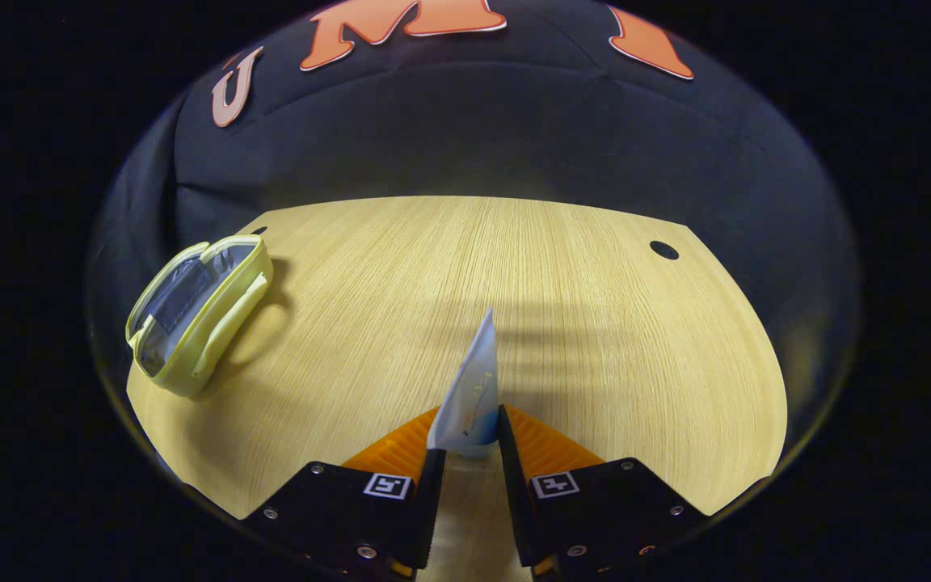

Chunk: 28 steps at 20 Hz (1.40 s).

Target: First open the suitcase, pack the skin care products into it, and then close the suitcase.

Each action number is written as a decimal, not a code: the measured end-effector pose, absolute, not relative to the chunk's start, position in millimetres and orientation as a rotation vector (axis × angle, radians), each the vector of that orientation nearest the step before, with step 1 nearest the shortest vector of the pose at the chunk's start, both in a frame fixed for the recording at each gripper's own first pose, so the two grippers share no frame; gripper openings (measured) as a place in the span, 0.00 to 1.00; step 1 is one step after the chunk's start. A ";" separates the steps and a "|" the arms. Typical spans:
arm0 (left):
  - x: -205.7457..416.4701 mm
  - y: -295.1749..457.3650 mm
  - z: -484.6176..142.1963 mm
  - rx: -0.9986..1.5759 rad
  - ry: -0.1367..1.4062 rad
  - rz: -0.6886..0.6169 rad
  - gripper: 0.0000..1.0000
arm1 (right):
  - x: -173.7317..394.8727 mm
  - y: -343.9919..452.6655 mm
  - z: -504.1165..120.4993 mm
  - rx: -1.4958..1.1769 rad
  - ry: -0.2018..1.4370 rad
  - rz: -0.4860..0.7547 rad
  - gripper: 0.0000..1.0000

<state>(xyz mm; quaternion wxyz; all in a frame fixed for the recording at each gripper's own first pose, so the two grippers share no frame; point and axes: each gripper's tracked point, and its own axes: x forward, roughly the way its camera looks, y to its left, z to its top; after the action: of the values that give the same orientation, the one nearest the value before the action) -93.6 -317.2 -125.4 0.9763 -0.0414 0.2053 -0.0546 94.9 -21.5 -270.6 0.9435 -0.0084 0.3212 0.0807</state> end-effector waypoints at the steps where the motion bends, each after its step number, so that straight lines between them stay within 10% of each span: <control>1: -91.8 -312.6 -124.4 -0.088 0.413 -0.121 0.49 | 90.4 -17.9 -263.3 -0.007 0.646 0.161 0.40; 14: -16.8 -144.3 -211.3 0.049 0.861 -0.315 0.49 | 44.9 98.4 -149.5 0.195 0.465 0.110 0.40; 28: 56.9 -146.5 -323.3 0.048 1.169 -0.321 0.49 | 2.9 116.5 -161.8 0.260 0.534 0.019 0.40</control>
<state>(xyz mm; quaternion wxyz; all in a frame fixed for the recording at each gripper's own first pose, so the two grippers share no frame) 56.9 -146.5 -323.3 0.8216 0.0225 0.5493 -0.1507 2.9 116.5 -161.8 0.9561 0.1282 0.2632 0.0091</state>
